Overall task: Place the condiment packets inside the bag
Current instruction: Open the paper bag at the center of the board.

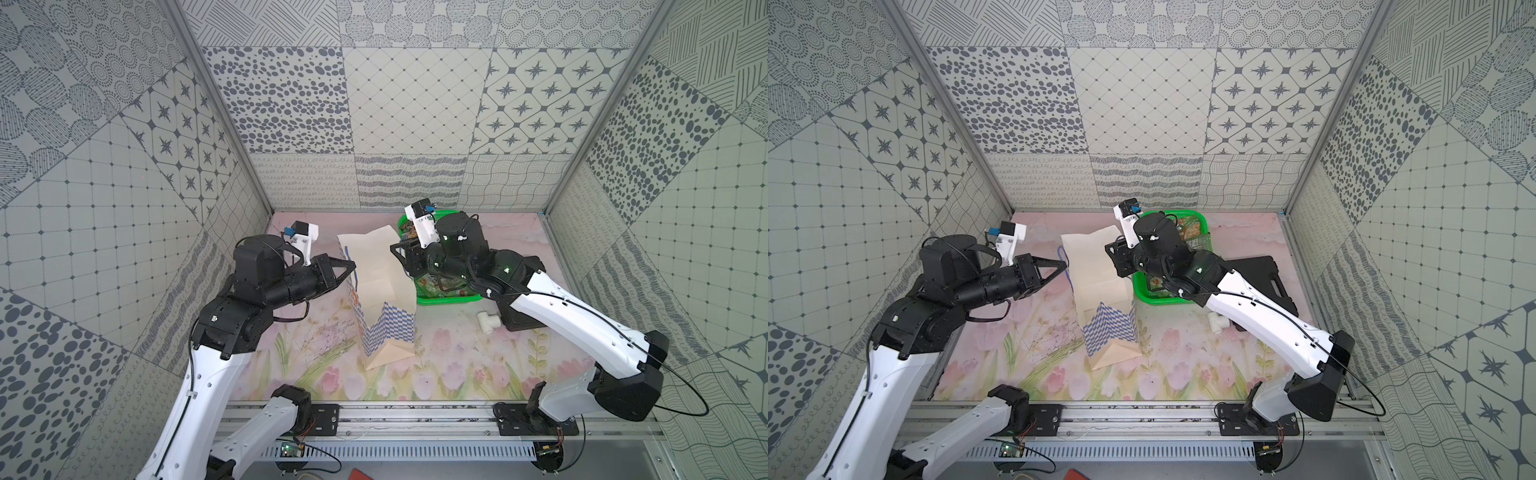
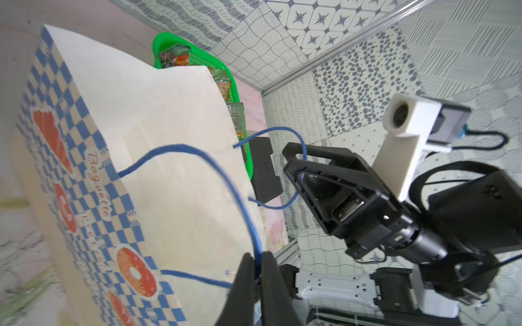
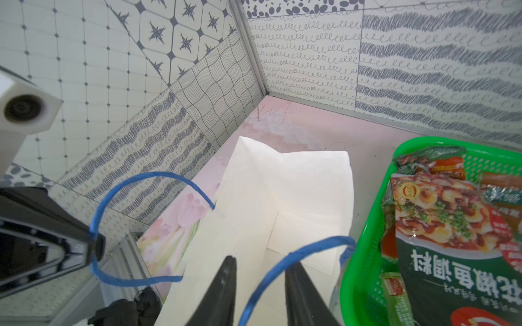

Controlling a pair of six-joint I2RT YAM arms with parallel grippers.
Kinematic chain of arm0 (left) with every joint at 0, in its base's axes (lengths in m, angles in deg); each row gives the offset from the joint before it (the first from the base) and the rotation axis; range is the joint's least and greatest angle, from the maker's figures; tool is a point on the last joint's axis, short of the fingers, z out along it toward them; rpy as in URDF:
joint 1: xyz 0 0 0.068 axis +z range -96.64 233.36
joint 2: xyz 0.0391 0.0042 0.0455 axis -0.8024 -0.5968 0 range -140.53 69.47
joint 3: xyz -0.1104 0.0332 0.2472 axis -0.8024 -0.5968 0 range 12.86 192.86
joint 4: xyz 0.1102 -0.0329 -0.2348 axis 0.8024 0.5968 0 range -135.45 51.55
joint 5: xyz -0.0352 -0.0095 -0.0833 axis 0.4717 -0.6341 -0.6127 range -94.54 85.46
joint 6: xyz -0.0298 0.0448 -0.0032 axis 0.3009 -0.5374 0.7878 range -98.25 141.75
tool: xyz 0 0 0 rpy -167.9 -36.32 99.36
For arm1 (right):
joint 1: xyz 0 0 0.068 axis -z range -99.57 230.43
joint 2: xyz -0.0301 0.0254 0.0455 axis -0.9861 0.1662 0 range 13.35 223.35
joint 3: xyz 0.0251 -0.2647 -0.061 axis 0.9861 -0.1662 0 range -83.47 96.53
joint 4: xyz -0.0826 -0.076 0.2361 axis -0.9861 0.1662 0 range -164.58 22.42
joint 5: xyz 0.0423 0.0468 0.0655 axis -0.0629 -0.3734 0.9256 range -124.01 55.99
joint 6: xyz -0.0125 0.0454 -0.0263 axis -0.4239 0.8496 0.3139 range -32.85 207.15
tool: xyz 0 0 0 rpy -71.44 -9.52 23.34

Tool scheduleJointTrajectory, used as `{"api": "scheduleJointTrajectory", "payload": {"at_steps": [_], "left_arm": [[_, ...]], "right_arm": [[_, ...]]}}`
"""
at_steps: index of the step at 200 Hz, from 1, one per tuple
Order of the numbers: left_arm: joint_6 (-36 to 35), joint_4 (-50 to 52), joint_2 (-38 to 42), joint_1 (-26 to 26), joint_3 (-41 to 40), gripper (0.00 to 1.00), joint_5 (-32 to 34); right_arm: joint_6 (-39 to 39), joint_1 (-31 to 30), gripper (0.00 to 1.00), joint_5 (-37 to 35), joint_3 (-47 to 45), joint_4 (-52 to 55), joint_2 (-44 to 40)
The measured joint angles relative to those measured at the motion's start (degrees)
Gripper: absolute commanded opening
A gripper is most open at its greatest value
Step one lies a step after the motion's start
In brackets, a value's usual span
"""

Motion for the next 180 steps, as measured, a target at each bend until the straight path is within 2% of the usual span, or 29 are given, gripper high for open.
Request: {"api": "scheduleJointTrajectory", "payload": {"at_steps": [14,60,123,147,180], "left_arm": [[-1.4,0.9,-1.2,-0.2,2.2,0.00,2.8],[-6.1,3.4,-5.2,-0.2,8.7,0.00,13.1],[-12.4,3.8,-9.3,0.3,15.3,0.00,28.5],[-14.1,3.4,-11.0,2.3,15.1,0.00,31.7],[-15.3,1.7,-13.6,7.8,12.5,0.00,33.0]], "right_arm": [[0.8,1.8,0.04,-0.2,0.0,1.0,-0.5],[2.6,10.3,0.04,2.0,0.0,2.3,-2.6],[4.3,15.2,0.02,9.2,3.3,-1.0,-2.2],[6.0,16.5,0.02,12.0,3.3,-4.7,-0.3],[7.3,17.2,0.02,14.6,3.0,-9.2,5.0]]}}
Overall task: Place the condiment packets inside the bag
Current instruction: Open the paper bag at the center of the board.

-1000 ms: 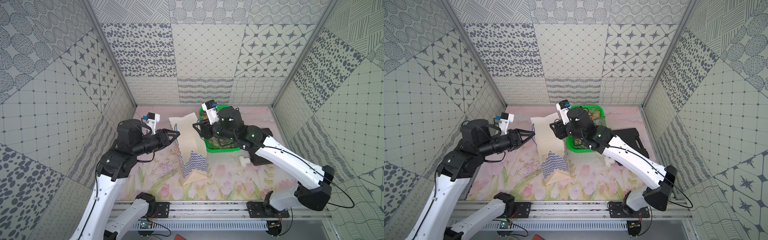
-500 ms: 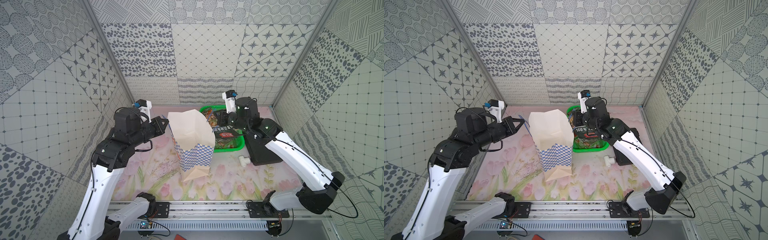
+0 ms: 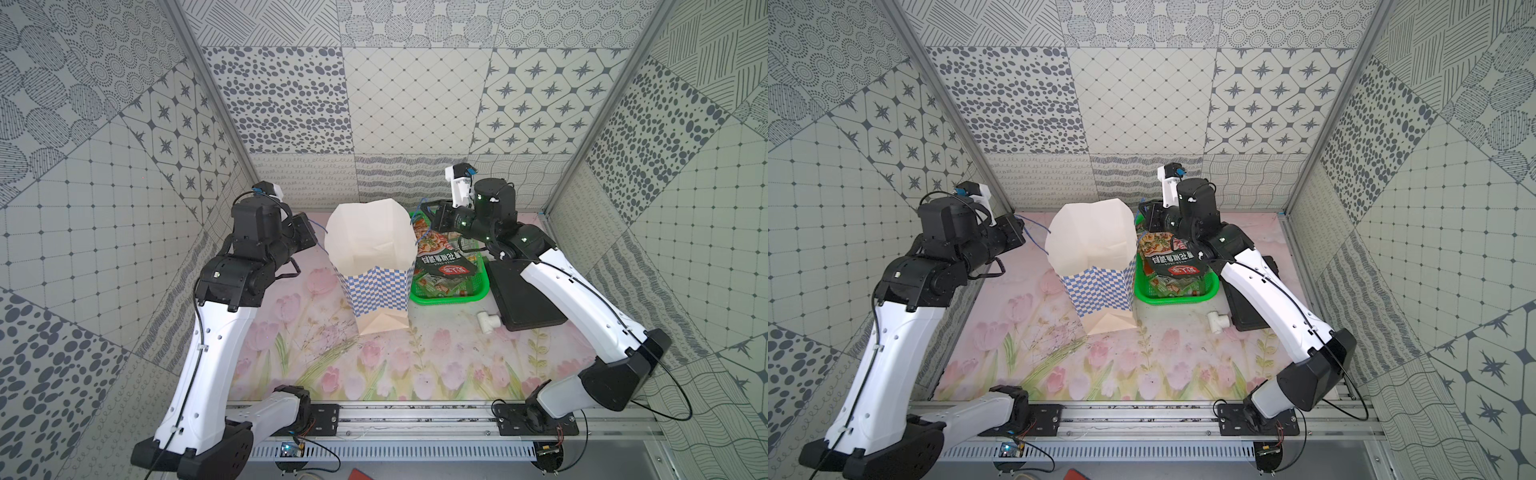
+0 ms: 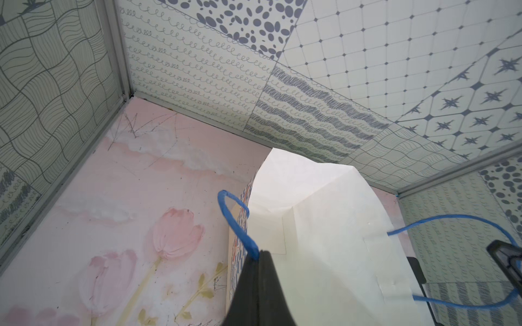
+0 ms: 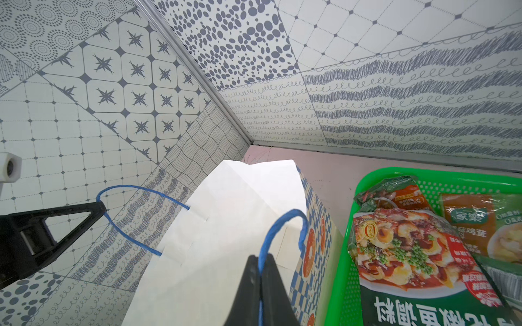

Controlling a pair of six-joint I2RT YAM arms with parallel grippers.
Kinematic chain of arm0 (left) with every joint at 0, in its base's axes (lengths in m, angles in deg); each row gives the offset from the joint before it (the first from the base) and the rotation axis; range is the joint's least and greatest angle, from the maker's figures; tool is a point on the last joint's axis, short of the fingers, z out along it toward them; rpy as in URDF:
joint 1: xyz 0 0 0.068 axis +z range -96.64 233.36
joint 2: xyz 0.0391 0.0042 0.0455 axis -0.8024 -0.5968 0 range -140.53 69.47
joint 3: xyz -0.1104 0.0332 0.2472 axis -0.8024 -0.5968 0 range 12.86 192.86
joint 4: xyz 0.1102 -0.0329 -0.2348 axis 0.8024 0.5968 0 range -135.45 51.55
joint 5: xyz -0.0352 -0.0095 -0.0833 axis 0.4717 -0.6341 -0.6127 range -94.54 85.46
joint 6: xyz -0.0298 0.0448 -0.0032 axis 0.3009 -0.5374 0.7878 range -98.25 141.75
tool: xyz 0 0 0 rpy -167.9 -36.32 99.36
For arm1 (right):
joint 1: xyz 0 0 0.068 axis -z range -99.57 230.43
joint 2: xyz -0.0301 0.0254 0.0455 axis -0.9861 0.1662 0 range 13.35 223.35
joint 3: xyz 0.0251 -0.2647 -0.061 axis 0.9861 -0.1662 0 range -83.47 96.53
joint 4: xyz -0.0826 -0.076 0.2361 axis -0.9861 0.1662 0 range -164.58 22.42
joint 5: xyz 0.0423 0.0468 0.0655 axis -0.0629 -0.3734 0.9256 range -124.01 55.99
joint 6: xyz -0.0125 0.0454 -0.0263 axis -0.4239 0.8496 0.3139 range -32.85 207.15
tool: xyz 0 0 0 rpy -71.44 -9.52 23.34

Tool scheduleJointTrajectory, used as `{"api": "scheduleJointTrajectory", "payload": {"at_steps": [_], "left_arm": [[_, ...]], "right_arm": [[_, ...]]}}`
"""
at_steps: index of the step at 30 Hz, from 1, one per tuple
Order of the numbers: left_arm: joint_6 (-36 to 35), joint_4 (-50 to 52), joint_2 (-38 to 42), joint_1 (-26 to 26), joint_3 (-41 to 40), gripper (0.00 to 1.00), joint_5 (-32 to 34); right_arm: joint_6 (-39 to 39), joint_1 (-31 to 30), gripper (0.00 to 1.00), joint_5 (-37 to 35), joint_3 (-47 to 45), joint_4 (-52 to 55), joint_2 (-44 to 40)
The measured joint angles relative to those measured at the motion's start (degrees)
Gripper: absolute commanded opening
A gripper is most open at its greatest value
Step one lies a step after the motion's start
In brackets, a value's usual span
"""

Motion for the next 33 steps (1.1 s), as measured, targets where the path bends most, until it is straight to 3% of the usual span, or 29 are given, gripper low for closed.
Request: {"api": "scheduleJointTrajectory", "payload": {"at_steps": [10,19,22,29,33], "left_arm": [[-0.2,-5.4,1.5,8.5,-13.0,0.00,-0.6],[-0.3,-9.5,4.2,10.7,-19.4,0.00,-0.5],[-0.3,-10.3,3.6,10.8,-19.8,0.00,-1.0],[0.2,-12.8,3.4,10.5,-21.0,0.00,-6.0],[0.8,-14.1,3.5,9.8,-21.3,0.01,-10.0]], "right_arm": [[0.3,2.2,0.05,1.1,-8.2,-4.9,4.7],[1.3,3.7,0.15,5.0,-8.6,-7.1,4.2],[2.3,3.7,0.27,7.4,-8.6,-7.4,4.2],[2.4,3.7,0.73,11.8,-8.5,-7.5,2.9],[1.6,4.4,0.87,13.0,-9.3,-7.4,-0.8]]}}
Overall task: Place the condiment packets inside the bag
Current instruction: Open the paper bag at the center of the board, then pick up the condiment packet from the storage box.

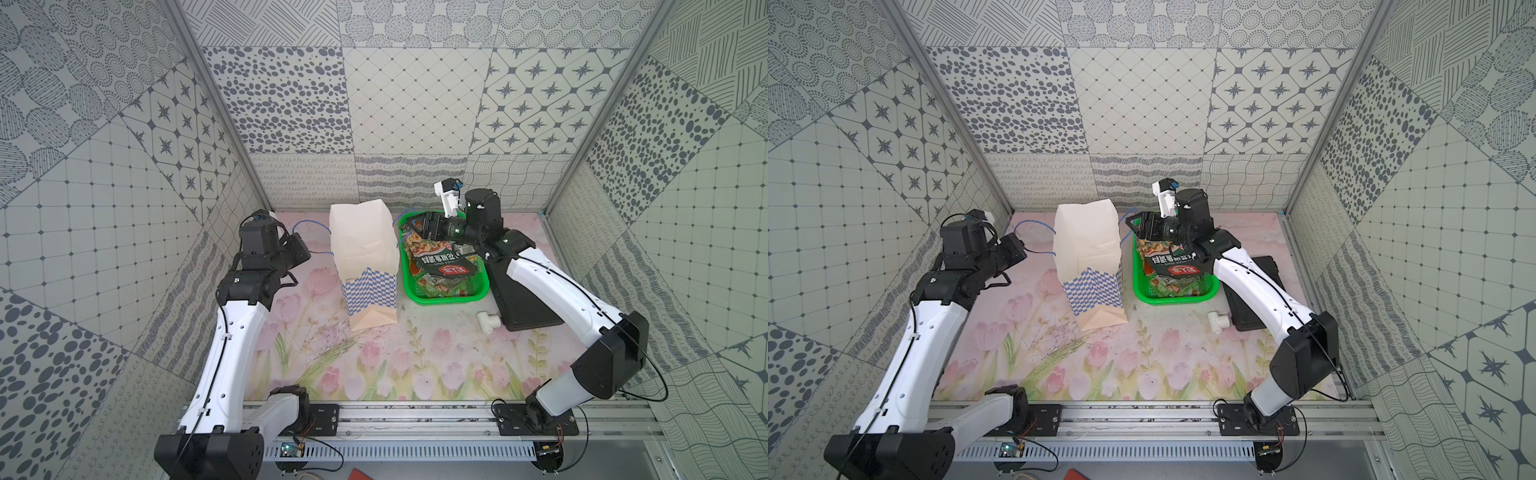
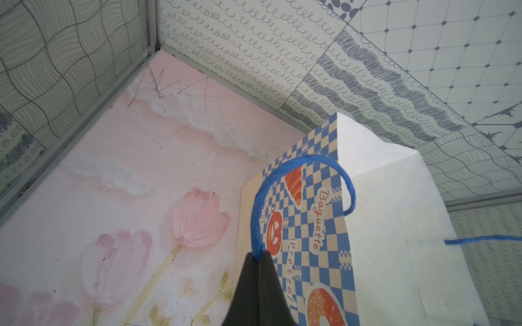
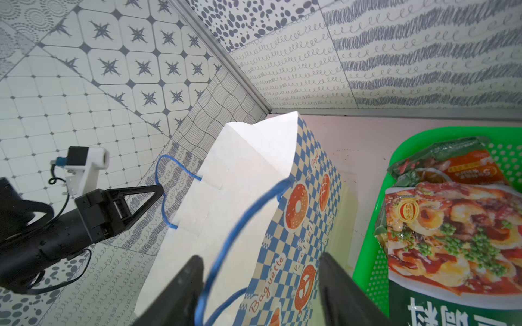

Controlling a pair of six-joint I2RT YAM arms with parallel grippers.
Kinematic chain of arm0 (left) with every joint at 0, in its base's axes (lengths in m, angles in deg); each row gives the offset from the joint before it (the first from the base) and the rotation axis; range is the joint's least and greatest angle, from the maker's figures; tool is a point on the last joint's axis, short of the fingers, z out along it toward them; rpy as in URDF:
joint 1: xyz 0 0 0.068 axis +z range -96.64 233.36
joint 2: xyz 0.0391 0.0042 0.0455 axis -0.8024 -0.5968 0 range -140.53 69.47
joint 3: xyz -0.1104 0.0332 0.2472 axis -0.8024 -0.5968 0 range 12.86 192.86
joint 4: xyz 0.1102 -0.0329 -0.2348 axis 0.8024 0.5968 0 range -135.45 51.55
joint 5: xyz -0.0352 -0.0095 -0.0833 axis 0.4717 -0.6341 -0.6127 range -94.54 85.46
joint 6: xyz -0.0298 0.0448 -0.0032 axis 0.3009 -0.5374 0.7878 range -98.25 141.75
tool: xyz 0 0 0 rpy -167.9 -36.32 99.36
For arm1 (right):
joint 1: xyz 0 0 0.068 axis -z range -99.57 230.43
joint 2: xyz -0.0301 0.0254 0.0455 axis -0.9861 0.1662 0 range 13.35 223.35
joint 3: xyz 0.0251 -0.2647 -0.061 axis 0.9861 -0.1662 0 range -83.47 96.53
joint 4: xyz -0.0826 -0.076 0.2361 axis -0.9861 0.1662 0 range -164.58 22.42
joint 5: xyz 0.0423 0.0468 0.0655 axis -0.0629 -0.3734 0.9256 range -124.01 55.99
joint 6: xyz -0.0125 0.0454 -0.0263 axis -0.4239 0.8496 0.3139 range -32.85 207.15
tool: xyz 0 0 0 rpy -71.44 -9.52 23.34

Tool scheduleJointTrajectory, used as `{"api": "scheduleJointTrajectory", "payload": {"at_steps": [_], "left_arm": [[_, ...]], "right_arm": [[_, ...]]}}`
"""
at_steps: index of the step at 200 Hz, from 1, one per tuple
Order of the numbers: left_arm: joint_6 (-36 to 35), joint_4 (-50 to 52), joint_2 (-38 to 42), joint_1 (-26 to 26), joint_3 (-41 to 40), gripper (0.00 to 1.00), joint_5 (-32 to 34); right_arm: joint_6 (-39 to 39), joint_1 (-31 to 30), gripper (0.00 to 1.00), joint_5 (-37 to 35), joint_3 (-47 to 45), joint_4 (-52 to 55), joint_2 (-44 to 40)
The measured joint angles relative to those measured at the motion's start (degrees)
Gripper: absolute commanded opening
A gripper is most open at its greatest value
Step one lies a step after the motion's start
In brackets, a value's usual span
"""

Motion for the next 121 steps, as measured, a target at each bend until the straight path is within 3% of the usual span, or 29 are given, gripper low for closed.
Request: {"api": "scheduleJointTrajectory", "payload": {"at_steps": [21,71,99,121], "left_arm": [[0.3,-0.9,0.1,-0.4,-0.1,0.03,-2.4],[0.7,-1.9,0.2,-0.5,-0.1,0.07,-5.4],[0.9,-1.7,0.3,-0.6,-0.1,0.16,-5.8],[0.9,-1.7,0.5,-0.6,-0.1,0.31,-5.7]], "right_arm": [[-0.9,1.7,0.97,-0.2,-2.4,-0.7,-5.0],[-5.4,6.5,0.97,-3.5,-12.4,-0.6,-12.6],[-11.6,6.0,0.97,-8.8,-16.5,3.7,-12.2],[-17.4,3.1,0.97,-16.5,-18.7,6.1,-11.4]]}}
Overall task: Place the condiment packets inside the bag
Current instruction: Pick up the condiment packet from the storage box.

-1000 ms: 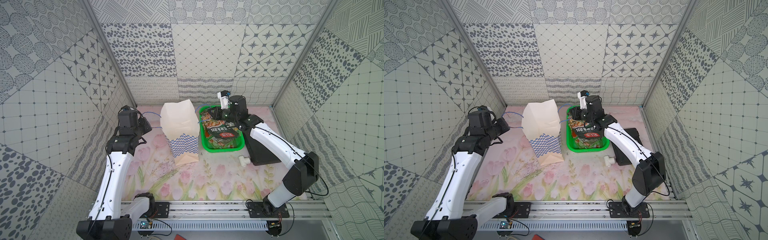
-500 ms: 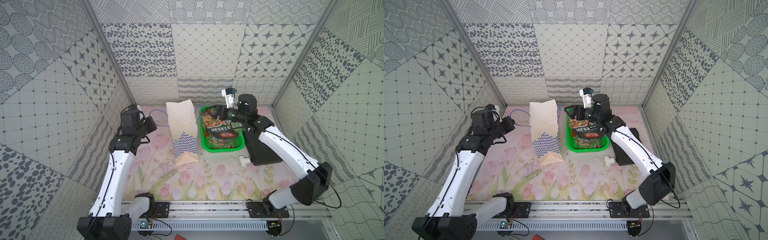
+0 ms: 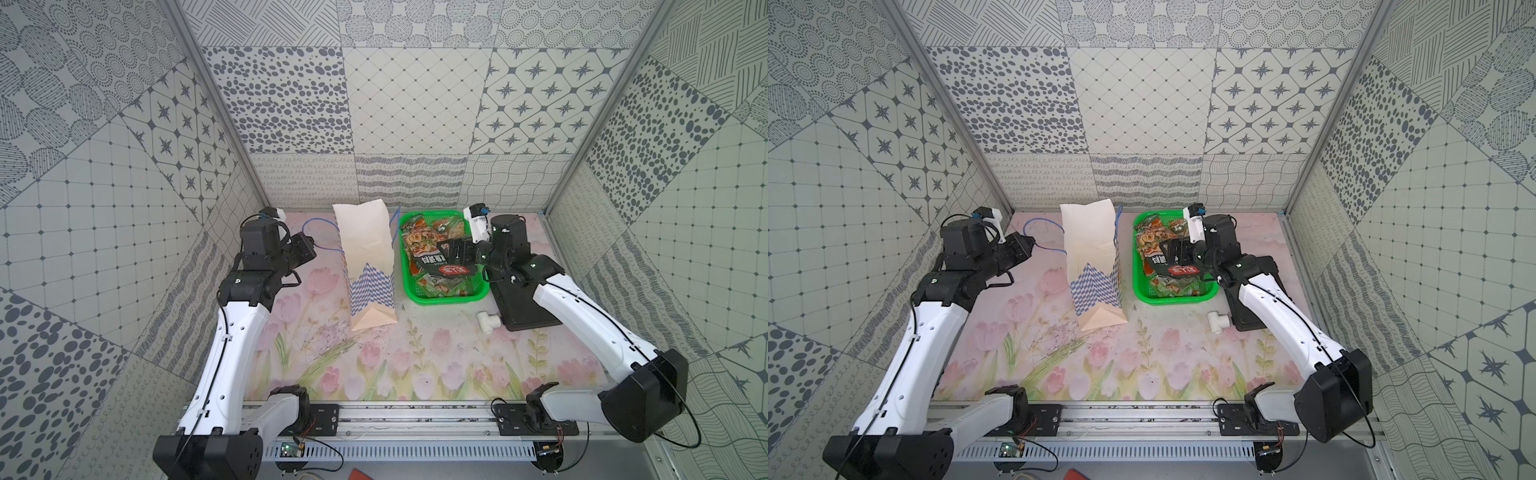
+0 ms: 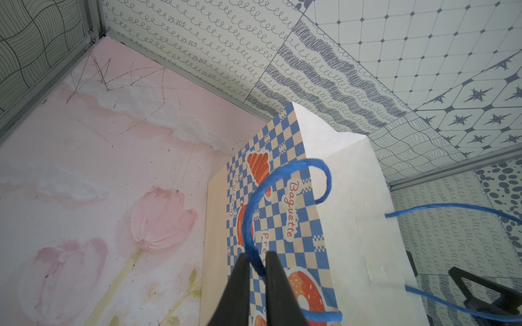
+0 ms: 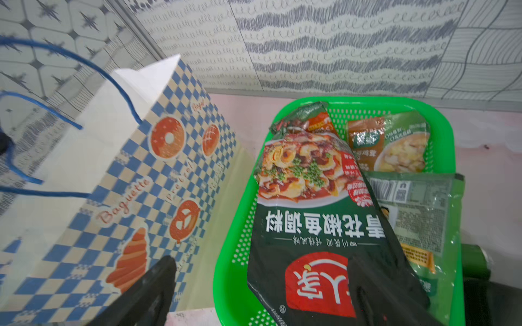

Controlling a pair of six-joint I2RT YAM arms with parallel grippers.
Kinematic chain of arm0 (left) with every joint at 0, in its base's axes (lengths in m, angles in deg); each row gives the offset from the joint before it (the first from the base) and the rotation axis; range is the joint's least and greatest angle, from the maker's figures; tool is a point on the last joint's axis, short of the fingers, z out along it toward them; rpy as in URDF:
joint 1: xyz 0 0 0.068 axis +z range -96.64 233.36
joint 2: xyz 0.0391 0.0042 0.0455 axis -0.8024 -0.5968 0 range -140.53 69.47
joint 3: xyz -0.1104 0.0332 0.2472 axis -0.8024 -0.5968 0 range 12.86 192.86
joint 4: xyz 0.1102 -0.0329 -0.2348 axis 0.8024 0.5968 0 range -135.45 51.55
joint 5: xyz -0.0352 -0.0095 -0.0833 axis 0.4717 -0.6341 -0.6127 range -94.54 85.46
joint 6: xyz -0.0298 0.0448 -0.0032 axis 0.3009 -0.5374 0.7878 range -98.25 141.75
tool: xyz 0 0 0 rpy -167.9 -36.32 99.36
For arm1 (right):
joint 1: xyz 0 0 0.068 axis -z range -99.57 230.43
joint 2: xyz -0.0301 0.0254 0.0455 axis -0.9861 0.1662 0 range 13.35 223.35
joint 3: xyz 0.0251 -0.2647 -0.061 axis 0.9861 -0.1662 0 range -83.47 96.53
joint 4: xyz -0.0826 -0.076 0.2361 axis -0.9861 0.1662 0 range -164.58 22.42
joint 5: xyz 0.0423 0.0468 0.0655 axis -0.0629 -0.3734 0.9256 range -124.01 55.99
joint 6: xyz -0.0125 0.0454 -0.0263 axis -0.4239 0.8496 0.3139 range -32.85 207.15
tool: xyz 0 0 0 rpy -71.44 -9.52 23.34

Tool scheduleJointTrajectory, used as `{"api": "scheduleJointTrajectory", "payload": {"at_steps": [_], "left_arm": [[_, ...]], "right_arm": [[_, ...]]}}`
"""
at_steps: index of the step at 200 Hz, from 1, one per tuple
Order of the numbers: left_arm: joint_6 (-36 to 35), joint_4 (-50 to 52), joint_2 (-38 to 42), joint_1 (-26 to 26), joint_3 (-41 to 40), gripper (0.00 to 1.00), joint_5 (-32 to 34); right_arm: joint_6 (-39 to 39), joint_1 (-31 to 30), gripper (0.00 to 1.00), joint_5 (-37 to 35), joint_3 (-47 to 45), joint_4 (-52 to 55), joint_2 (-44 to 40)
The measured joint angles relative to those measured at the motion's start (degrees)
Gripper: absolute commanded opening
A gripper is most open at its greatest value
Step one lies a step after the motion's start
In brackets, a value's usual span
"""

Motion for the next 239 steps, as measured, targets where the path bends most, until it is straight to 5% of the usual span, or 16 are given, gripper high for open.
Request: {"api": "scheduleJointTrajectory", "payload": {"at_steps": [40,91,161,181,219,239], "left_arm": [[-0.3,0.0,0.5,0.0,0.0,0.65,0.5],[-0.5,0.2,0.4,0.0,0.0,0.68,1.6],[-0.7,0.9,-0.4,0.0,0.3,0.69,2.2],[-0.7,0.9,-0.4,0.0,0.4,0.69,2.5],[-0.7,0.9,-0.4,0.0,0.4,0.69,2.7],[-0.7,1.0,-0.4,0.0,0.4,0.69,2.9]], "right_arm": [[-10.0,-8.8,0.97,-12.8,-0.6,1.4,4.5],[-19.8,-15.4,0.95,-24.4,0.7,2.2,14.6],[-25.1,-15.6,0.75,-40.0,9.6,3.3,27.8],[-25.4,-15.1,0.60,-42.9,11.3,3.1,30.6],[-24.3,-14.0,0.03,-43.5,11.7,2.6,30.3],[-22.2,-12.7,0.00,-41.9,11.4,2.7,27.3]]}}
